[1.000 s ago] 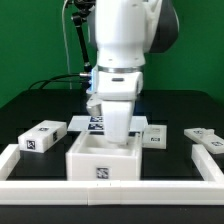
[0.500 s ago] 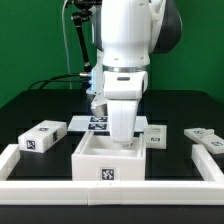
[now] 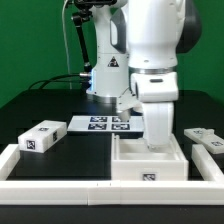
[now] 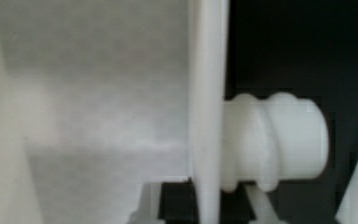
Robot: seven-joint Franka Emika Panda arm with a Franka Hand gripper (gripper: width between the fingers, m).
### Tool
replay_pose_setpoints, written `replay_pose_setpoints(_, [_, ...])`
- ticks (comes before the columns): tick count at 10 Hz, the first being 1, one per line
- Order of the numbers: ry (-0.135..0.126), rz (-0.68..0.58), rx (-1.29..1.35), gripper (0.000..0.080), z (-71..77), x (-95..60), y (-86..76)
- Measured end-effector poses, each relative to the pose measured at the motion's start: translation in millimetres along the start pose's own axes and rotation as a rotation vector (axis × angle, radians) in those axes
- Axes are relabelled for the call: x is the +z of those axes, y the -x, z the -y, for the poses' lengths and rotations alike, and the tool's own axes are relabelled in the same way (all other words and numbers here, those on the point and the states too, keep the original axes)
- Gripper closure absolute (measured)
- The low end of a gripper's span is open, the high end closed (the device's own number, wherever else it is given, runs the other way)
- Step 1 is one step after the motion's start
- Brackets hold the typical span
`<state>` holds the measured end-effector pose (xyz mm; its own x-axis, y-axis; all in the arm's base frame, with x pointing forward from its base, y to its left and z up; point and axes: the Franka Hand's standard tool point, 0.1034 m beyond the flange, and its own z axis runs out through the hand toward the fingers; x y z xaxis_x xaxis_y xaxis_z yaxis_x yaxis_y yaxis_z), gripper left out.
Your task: Assemble cabinet
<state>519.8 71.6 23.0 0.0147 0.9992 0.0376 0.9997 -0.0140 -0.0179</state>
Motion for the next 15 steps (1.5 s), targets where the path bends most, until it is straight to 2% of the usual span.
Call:
replay_pose_setpoints(1, [-0.028,0.008,0.004,0.0762,-1.6,0.8,-9.3])
replay_pose_setpoints(4, [-0.049,0.017,0.040,0.0762,-0.3,-0.3,-27.5])
replay_pose_setpoints(6, [-0.048,0.019,0.061,0.0762,0.5,-1.8,-36.7])
replay_pose_setpoints(10, [-0.044,0.017,0.094,0.0762,1.3,-0.7,-36.0])
replay_pose_setpoints(11, [-0.044,0.017,0.095,0.0582,1.4,-0.3,-35.7])
replay_pose_setpoints(12, [-0.045,0.017,0.095,0.0434,1.5,-0.2,-35.5])
replay_pose_setpoints(13, [-0.043,0.017,0.095,0.0434,1.3,-1.2,-35.3])
replay_pose_setpoints(14, [-0.037,0.018,0.094,0.0246,1.5,-6.3,-35.1])
replay_pose_setpoints(15, [-0.032,0.022,0.094,0.0246,5.1,-14.2,-34.9])
